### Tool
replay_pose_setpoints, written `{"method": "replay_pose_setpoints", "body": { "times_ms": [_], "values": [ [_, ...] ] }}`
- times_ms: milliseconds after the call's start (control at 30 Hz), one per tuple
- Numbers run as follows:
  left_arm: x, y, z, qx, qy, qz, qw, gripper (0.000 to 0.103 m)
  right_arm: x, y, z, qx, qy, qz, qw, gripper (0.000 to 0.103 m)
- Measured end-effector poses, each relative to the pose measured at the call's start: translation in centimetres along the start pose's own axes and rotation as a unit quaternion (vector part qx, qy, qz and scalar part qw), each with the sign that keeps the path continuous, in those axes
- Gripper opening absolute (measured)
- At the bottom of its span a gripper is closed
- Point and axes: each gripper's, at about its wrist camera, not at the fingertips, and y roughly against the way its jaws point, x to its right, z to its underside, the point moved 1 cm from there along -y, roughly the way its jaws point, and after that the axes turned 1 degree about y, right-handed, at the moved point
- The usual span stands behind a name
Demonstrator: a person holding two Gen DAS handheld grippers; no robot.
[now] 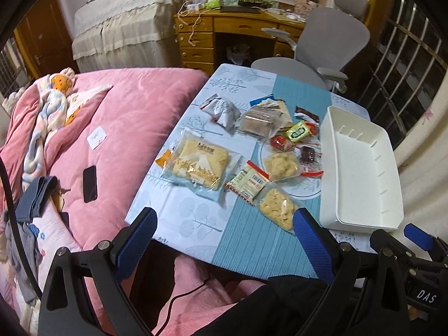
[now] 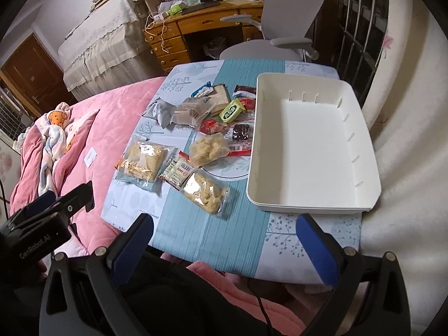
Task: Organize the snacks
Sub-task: 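Move both tools down toward the bread bag and pastry bag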
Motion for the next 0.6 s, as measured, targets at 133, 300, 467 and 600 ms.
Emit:
{"method": "replay_pose_setpoints", "body": {
  "times_ms": [133,300,467,600],
  "values": [
    [-0.8,-0.6,-0.6,-0.011,0.010,-0.004,0.9999,0.097,0.1,-1.0,-0.6,-0.013,-0.014,-0.010,1.000,0.102],
    [-1.3,-1.9,-1.8,-0.027,-0.001,-0.007,0.9996,0.097,0.2,-2.5,-1.1,-0.034,-0.044,-0.019,0.998,0.102],
    [-2.1,-3.9,-3.5,-0.052,-0.027,0.005,0.9983,0.097,0.1,-3.9,-1.7,-0.046,-0.092,-0.024,0.994,0.102],
    [-2.6,-6.0,-5.9,-0.076,-0.083,0.027,0.9933,0.097,0.0,-5.1,-2.2,-0.058,-0.147,-0.021,0.987,0.102]
  ]
}}
